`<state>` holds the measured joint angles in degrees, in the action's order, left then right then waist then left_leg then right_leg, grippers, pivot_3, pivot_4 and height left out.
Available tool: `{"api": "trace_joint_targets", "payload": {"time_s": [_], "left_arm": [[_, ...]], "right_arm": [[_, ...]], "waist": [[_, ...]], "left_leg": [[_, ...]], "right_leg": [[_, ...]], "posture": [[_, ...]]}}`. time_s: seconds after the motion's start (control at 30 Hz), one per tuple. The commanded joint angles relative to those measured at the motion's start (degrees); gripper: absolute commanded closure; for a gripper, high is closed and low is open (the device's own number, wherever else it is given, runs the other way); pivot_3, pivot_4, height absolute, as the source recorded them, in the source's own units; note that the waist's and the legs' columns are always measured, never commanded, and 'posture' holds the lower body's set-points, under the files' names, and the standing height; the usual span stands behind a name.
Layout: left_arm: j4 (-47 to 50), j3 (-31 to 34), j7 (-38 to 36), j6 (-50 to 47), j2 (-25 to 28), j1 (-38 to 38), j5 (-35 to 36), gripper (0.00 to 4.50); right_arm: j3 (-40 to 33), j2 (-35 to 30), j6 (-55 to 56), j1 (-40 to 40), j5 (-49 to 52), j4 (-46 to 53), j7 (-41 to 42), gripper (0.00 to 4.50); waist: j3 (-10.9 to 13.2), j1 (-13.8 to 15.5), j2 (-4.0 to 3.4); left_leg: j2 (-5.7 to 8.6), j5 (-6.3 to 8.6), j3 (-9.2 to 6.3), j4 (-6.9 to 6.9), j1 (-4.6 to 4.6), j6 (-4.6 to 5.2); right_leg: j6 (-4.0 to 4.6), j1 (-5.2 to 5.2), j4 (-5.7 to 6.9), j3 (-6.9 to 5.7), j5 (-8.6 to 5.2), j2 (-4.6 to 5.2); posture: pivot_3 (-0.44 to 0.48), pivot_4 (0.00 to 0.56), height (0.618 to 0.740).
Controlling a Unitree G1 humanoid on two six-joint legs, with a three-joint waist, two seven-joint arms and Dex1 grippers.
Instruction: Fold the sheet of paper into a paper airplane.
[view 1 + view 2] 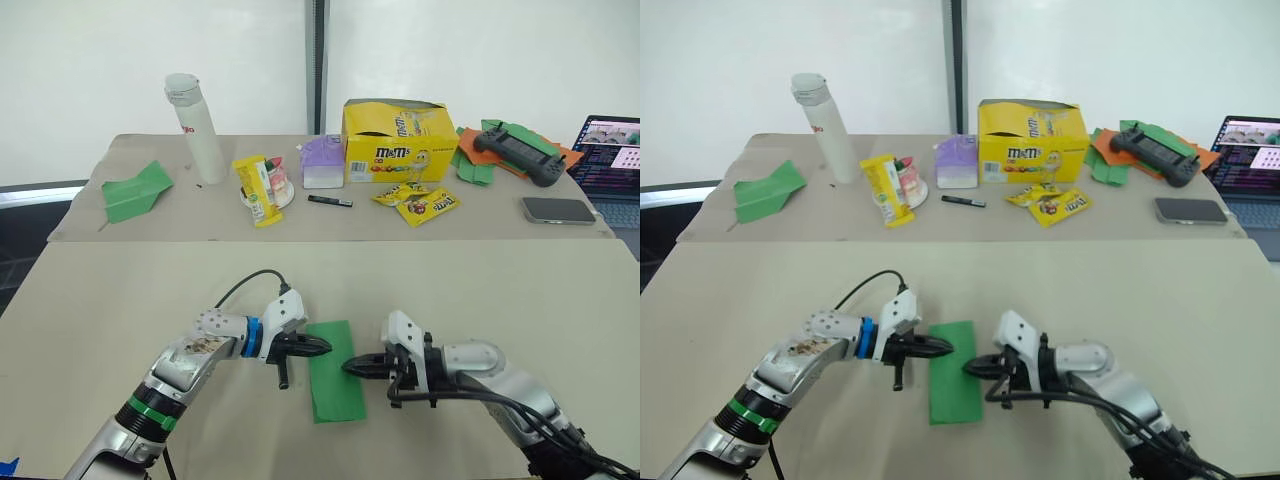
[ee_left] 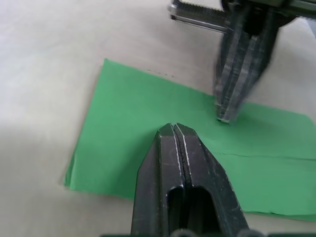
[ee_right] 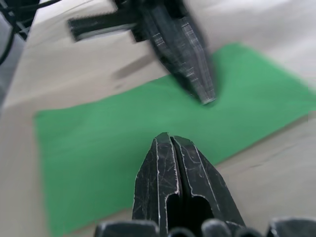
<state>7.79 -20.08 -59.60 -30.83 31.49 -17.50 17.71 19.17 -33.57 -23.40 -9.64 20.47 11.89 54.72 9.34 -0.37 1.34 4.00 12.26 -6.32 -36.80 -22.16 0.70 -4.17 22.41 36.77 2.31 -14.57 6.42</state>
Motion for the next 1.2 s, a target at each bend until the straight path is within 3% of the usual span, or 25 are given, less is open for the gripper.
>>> {"api": "trace_joint_targets", "payload": {"time_s": [0.03, 0.23, 0.43, 0.57, 0.7, 0.83, 1.07, 1.2], "left_arm": [[0.44, 0.27, 1.23, 0.93, -0.24, 0.74, -1.14, 4.5], [0.6, 0.71, 2.3, 1.16, -0.41, 1.3, -1.28, 4.5], [0.28, 0.76, 2.82, 1.35, -0.75, 1.21, -1.22, 4.5], [-0.17, 1.22, 3.0, 1.54, -1.29, 1.09, -0.81, 4.5], [0.26, 2.61, 2.89, 0.94, -1.74, 1.06, 0.43, 4.5], [2.5, 6.25, 2.3, 0.09, -1.38, 1.19, 3.67, 4.5], [3.31, 15.64, 1.07, -0.69, 1.32, -2.26, 9.34, 4.5], [3.07, 15.82, -2.5, 1.94, 3.67, -4.05, 9.42, 4.5]], "right_arm": [[-1.41, 1.58, 2.24, -4.04, -2.37, -7.91, -0.01, 4.49], [-1.6, 5.16, 4.56, -12.02, -5.29, -18.4, -0.79, 4.49], [-7.73, 9.17, 3.26, -15.09, -2.66, -22.78, -3.81, 4.49], [-13.75, 9.88, 0.06, -13.71, 6.92, -14.35, 0.57, 4.49], [-10.15, 4.52, -4.08, -9.06, 8.88, -3.31, 6.97, 4.49], [-7.88, 0.84, -11.37, -5.01, 11.8, 5.87, 7.25, 4.49], [-7.57, -4.02, -11.73, -3.61, 9.22, 9.41, 7.15, 4.49], [-8.61, -4.3, -11.65, -3.62, 9.4, 9.69, 5.95, 4.49]], "waist": [[0.0, -0.21, 0.0], [0.0, -0.27, -0.01], [-0.01, -0.23, -0.01], [0.0, -0.3, -0.03], [0.0, -0.34, -0.04], [0.01, -0.4, -0.03], [0.03, -0.37, 0.0], [0.03, -0.36, 0.0]], "left_leg": [[0.0, 0.0, 0.0, 0.0, 0.03, 0.0], [0.02, 0.0, -0.03, 0.0, 0.13, 0.0], [0.03, -0.02, -0.02, 0.0, 0.17, -0.02], [0.06, -0.02, -0.02, 0.0, 0.03, -0.02], [0.04, 0.0, -0.03, 0.01, -0.13, -0.01], [0.03, 0.01, -0.03, 0.04, -0.24, -0.02], [0.03, -0.01, 0.03, -0.02, -0.4, -0.04], [0.05, -0.01, 0.04, -0.01, -0.56, -0.04]], "right_leg": [[0.08, -0.04, 0.0, 0.0, 0.05, 0.0], [0.17, -0.12, 0.01, -0.02, 0.1, 0.0], [0.22, -0.13, 0.06, 0.02, 0.14, 0.0], [0.22, -0.01, 0.04, 0.03, 0.14, 0.02], [0.22, 0.22, 0.07, 0.02, 0.14, 0.0], [0.22, 0.35, 0.08, 0.03, 0.13, 0.02], [0.23, 0.59, 0.15, 0.07, 0.15, 0.01], [0.23, 0.72, 0.14, 0.07, 0.15, 0.01]], "posture": [[0.0, 0.15, 0.74], [0.0, 0.15, 0.74], [0.0, 0.15, 0.74], [0.0, 0.15, 0.74], [0.0, 0.15, 0.74], [0.0, 0.15, 0.74], [0.0, 0.15, 0.74], [0.0, 0.15, 0.74]]}}
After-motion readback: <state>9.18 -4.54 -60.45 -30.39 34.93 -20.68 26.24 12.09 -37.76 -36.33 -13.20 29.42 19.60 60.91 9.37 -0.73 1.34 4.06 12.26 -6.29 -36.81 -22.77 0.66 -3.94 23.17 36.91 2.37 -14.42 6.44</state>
